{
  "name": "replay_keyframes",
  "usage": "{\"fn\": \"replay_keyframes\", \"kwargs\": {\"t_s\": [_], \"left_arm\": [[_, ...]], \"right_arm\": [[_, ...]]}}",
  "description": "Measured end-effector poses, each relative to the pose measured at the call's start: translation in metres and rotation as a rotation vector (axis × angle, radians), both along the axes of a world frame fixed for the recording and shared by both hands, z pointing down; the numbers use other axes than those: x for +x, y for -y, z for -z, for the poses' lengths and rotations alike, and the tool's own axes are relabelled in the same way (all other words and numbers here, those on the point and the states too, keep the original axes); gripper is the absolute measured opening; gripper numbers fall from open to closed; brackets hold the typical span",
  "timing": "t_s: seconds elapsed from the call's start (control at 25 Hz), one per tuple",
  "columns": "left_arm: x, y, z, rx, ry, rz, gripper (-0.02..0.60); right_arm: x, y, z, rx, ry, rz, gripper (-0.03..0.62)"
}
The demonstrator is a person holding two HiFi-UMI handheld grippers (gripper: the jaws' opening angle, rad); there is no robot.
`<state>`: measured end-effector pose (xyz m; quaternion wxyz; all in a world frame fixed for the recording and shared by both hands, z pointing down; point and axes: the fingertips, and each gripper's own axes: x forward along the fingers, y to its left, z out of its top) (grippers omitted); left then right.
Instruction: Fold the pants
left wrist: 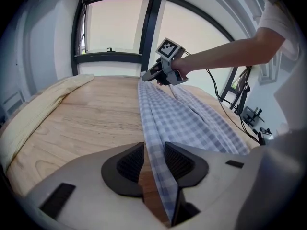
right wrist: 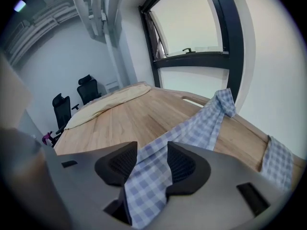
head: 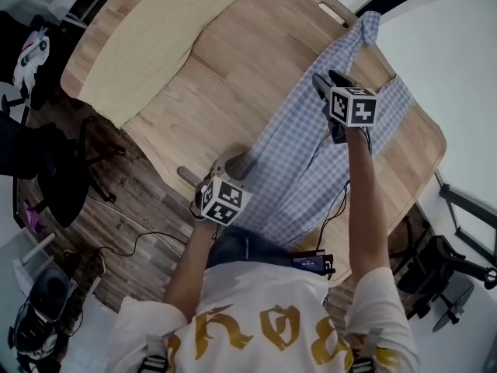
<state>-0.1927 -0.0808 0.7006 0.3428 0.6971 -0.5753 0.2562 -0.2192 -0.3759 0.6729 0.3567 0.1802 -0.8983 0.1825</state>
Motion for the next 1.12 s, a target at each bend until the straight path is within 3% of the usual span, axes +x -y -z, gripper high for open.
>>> {"fn": "replay_keyframes", "kwargs": {"t_s": [0.2, 0.32, 0.48, 0.6, 0.88, 1.12], "left_arm": [[-0.002, 0.002, 0.005, 0.021, -0.026, 0.031, 0.141], [-0.001, 0.002, 0.006, 0.025, -0.052, 0.022, 0.129], [0.0, 0.002, 0.002, 0.005, -0.053, 0.012, 0.115], [0.001, -0.001, -0.003, -0.021, -0.048, 0.003, 0.066], [0.002, 0.0, 0.005, -0.016, -0.052, -0.008, 0.044], [0.001, 0.0, 0.035, 0.047, -0.07, 0.015, 0.043]], "right_arm": [[-0.004, 0.005, -0.014, -0.076, 0.006, -0.078, 0.187], [-0.005, 0.009, -0.017, -0.045, -0.026, -0.082, 0.17], [-0.007, 0.014, -0.019, -0.003, -0.028, -0.079, 0.089], [-0.007, 0.013, -0.02, 0.004, -0.031, -0.072, 0.042], [-0.012, 0.013, -0.01, 0.026, -0.02, -0.052, 0.031], [-0.006, 0.011, 0.006, 0.005, 0.012, -0.054, 0.029]]}}
